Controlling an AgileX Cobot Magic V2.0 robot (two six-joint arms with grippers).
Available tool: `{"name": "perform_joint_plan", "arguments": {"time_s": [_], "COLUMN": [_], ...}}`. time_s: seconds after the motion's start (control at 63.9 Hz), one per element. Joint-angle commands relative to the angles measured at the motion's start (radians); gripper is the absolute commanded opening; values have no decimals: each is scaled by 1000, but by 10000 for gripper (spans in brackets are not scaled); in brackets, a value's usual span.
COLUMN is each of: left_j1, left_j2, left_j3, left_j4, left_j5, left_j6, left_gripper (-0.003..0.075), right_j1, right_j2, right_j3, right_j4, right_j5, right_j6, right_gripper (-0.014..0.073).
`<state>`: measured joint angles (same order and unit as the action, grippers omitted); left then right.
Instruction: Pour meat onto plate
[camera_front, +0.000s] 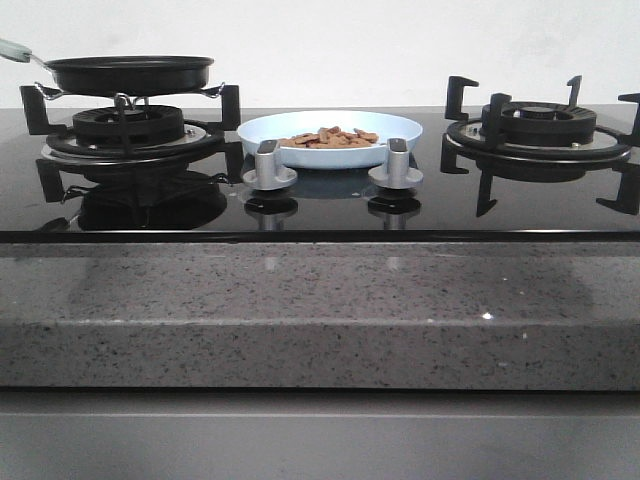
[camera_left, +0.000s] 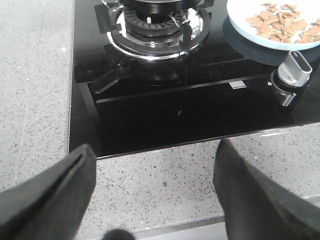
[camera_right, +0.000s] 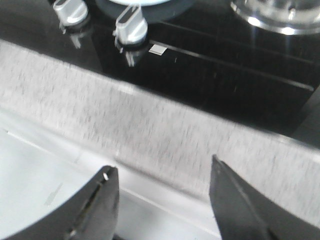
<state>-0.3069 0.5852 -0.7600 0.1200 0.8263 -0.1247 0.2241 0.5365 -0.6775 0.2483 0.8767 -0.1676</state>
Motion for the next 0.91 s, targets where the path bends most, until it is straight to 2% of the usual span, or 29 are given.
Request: {"name": "perform_joint_plan", "arguments": {"time_s": [0.0,0.11,0.188,0.25,0.36,0.438,0.454,0.563,0.892], "left_j1": [-10,-10,-10,-10,-10,-10,-10,-10,-10], "left_j2": [3,3,3,3,3,3,3,3,3], "left_j3": [-24,-24,-24,-24,-24,-24,-24,-24,-24], "left_j4": [-1,-1,-1,-1,-1,-1,-1,-5,-5], "left_j5": [-74,-74,-74,-74,-74,-74,-74,-72,-70], "left_j6": [-10,-10,-10,-10,-10,-10,-10,-10,-10], "left_gripper": [492,487,436,363,217,121,89,-20,-20], "right_j1": [-2,-2,-2,-2,-2,-2,-2,-2,-2], "right_j2": [-34,-45,-45,-45,-45,-45,-45,-45,-45], "right_j3": [6,14,14,14,14,14,14,14,14], "right_j4": [3,3,1,2,2,2,2,2,2], "right_j5": [-34,-21,-23,-24,-23,-23,-23,-25,-21], "right_j6": [3,5,10,10,10,10,10,10,10], "right_gripper": [433,432,388,299,92,-13,-60,-68,-69]}}
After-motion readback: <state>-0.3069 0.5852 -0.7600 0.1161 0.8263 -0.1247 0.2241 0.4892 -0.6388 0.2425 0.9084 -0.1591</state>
